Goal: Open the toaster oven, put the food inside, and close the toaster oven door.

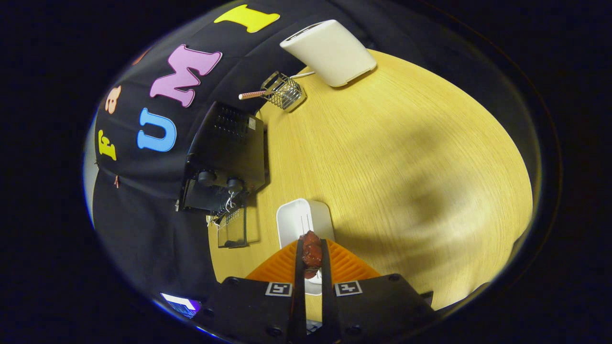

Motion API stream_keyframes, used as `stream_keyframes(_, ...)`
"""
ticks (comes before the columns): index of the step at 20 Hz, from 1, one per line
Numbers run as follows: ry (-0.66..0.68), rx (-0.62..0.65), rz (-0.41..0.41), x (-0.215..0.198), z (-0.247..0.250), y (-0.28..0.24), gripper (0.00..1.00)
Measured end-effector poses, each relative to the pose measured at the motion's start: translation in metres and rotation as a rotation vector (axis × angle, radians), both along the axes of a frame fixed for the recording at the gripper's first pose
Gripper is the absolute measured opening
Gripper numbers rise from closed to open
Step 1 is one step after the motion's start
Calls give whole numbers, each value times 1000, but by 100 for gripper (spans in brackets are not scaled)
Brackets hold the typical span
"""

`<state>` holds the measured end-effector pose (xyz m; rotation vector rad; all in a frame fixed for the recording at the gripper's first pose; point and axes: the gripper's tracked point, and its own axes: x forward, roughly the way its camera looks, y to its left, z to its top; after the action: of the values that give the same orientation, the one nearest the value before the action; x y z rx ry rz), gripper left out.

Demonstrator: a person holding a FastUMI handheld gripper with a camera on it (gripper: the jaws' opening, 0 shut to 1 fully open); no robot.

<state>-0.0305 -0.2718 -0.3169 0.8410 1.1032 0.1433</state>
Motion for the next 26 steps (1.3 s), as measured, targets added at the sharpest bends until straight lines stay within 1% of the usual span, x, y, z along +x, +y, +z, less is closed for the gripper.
stream_keyframes(2,-26,-29,22,1,4,1,13)
stream_keyframes(4,-54,-36,31,1,20,2,13)
stream_keyframes(8,-138,-108,9,5,59,0,13)
stream_keyframes(11,-180,-108,-27,7,86,13,13)
stream_keyframes(17,-216,-67,-86,2,116,67,13)
stream_keyframes(22,-223,-6,-121,0,120,128,13)
stream_keyframes(26,-234,43,-178,2,124,168,13)
